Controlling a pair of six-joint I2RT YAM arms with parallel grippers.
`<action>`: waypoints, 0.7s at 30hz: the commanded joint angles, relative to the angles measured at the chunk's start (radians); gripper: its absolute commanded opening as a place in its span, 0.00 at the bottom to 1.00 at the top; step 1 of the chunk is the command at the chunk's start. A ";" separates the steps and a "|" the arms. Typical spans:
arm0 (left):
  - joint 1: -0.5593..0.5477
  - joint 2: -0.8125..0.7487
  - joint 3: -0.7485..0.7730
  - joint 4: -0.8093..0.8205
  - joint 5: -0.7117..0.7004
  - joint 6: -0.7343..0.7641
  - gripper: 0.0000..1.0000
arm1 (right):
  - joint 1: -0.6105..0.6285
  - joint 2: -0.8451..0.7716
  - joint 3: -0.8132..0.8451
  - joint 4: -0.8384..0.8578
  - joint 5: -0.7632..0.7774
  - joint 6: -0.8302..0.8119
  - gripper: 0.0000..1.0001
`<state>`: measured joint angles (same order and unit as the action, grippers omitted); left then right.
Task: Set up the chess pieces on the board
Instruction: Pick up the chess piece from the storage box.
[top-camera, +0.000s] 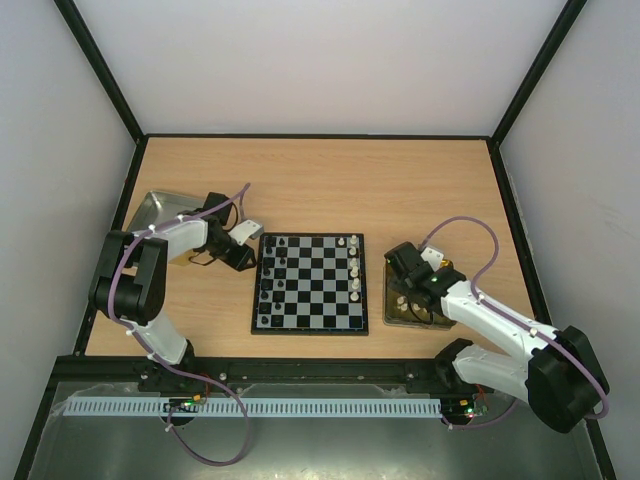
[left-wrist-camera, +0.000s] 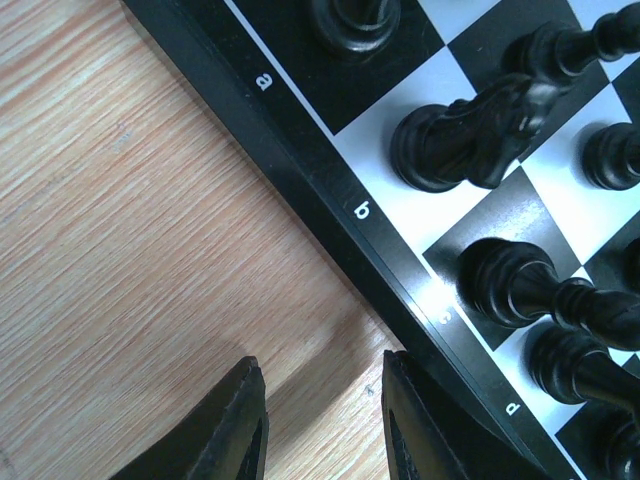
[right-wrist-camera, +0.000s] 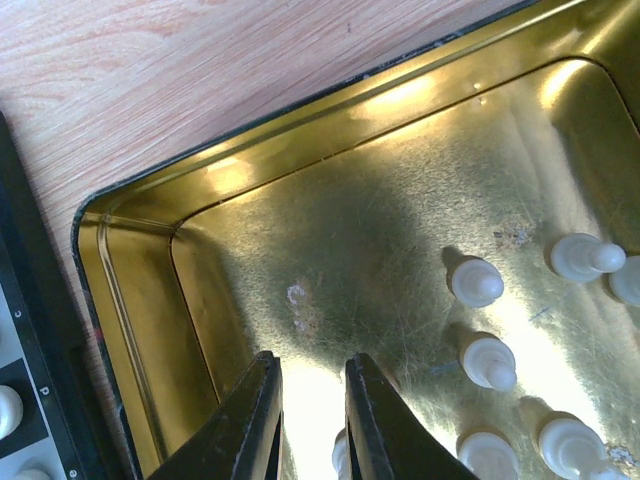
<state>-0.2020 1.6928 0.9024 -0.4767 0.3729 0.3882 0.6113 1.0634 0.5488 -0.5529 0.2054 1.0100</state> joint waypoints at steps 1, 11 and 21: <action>-0.014 0.060 -0.032 -0.032 -0.034 -0.008 0.34 | -0.004 -0.008 -0.003 -0.059 0.006 0.010 0.17; -0.016 0.057 -0.034 -0.033 -0.033 -0.008 0.34 | -0.004 0.015 -0.048 -0.033 -0.049 0.033 0.18; -0.016 0.059 -0.036 -0.030 -0.032 -0.005 0.34 | -0.009 0.042 -0.063 -0.018 -0.048 0.036 0.18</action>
<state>-0.2028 1.6928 0.9024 -0.4763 0.3721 0.3882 0.6086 1.0931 0.4999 -0.5705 0.1379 1.0332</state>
